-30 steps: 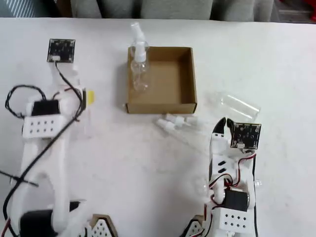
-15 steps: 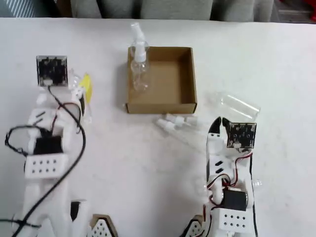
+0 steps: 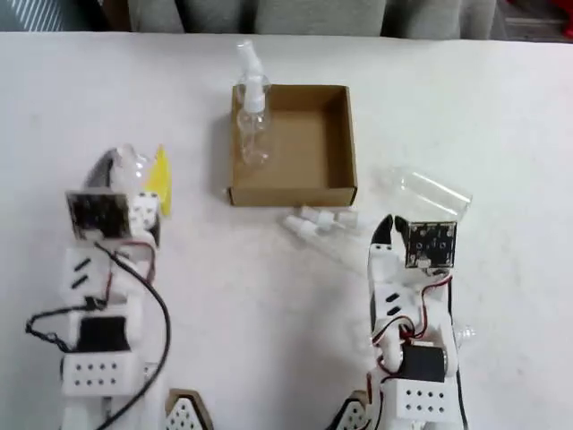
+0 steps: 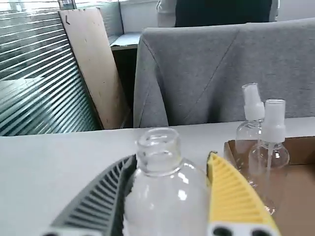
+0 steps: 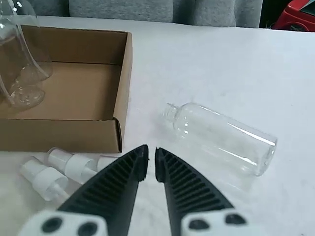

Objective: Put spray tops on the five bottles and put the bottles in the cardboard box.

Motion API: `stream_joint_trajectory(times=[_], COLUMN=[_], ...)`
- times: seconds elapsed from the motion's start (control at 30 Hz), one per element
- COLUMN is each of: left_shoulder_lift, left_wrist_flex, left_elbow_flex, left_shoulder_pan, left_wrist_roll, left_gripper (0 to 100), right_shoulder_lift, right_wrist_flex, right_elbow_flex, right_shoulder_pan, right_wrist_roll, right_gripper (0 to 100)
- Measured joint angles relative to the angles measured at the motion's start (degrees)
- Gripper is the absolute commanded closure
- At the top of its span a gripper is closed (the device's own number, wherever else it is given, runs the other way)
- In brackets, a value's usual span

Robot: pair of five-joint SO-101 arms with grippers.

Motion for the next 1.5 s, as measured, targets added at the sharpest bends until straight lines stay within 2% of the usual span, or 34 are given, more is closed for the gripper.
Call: stream_joint_trajectory(times=[0.23,0.3,0.57,0.67,0.93,1.2,1.33,1.5], left_shoulder_lift=[-18.37,-22.77,-23.82,-23.82,-23.82,-23.82,-23.82,-23.82], left_wrist_flex=[0.35,3.43,8.62,11.78,17.23,20.84,22.51,23.56], left_elbow_flex=[13.01,13.10,13.10,13.01,13.01,13.01,13.01,13.01], left_shoulder_pan=[4.75,4.84,5.10,5.10,5.10,5.10,5.10,5.10], left_wrist_roll=[0.00,0.00,0.00,0.00,0.00,-0.88,-4.66,-5.80], left_gripper=[94,94,94,94,94,94,94,94], right_shoulder_lift=[0.00,0.00,0.00,0.00,0.00,1.41,12.40,31.47], right_wrist_flex=[0.00,0.00,0.26,4.13,22.42,24.26,24.26,24.26], right_elbow_flex=[0.00,0.00,0.00,-0.53,-7.82,-15.12,-22.77,-33.49], right_shoulder_pan=[-0.35,-0.35,-0.35,-0.35,-6.86,-13.71,-16.00,-19.69], right_wrist_roll=[0.00,0.00,0.53,5.19,12.92,21.10,21.98,22.07], right_gripper=[98.3,98.3,98.3,98.3,98.3,96.4,95.7,95.3])
